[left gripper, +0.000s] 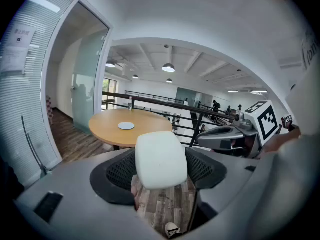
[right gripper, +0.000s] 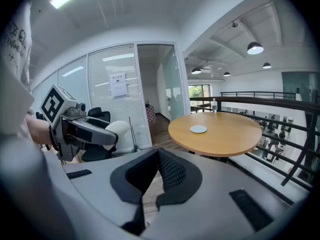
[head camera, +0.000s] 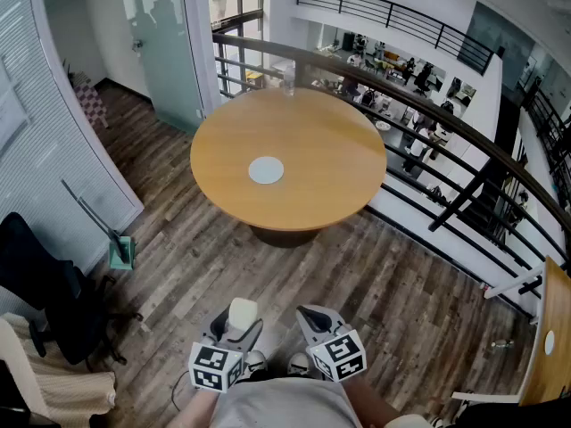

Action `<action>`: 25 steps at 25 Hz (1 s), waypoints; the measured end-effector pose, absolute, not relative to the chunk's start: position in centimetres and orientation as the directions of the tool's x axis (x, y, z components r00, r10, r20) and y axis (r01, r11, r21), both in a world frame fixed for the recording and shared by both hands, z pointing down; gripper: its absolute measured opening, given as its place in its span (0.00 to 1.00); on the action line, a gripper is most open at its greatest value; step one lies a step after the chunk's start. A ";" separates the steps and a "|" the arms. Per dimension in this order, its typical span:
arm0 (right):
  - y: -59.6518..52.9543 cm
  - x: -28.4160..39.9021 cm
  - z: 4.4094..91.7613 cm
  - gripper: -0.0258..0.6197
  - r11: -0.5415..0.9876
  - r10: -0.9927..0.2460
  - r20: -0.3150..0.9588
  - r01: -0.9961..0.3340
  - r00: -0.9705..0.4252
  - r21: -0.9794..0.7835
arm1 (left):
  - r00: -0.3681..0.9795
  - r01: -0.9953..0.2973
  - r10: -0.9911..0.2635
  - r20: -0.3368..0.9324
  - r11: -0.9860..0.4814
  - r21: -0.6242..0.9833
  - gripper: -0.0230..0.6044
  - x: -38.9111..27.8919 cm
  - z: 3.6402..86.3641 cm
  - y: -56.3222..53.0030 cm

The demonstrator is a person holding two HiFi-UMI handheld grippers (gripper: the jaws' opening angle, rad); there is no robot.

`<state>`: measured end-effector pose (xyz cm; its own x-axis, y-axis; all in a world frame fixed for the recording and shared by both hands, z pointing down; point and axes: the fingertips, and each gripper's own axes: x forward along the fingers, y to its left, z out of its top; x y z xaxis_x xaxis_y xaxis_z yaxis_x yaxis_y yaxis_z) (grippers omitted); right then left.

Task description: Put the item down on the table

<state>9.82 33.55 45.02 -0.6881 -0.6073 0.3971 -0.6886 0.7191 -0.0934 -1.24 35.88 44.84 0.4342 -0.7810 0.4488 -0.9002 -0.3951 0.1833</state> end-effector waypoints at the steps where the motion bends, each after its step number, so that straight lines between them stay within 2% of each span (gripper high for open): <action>1: 33.5 9.7 45.1 0.08 0.720 -0.607 0.398 -0.688 -0.688 -0.091 | 0.433 -0.901 -0.782 0.449 -0.394 0.183 0.55 -1.4 44.9 35.9; 9: 33.6 9.4 44.9 0.08 0.730 -0.599 0.402 -0.679 -0.692 -0.082 | 0.433 -0.901 -0.783 0.446 -0.387 0.196 0.55 -1.3 44.8 36.0; 15: 33.4 9.6 44.1 0.08 0.707 -0.643 0.364 -0.705 -0.674 -0.056 | 0.440 -0.898 -0.783 0.440 -0.394 0.196 0.55 -1.5 44.8 35.9; 25: 32.4 8.7 44.2 0.08 0.673 -0.662 0.363 -0.734 -0.655 -0.096 | 0.441 -0.897 -0.779 0.447 -0.405 0.179 0.55 -3.2 45.0 35.5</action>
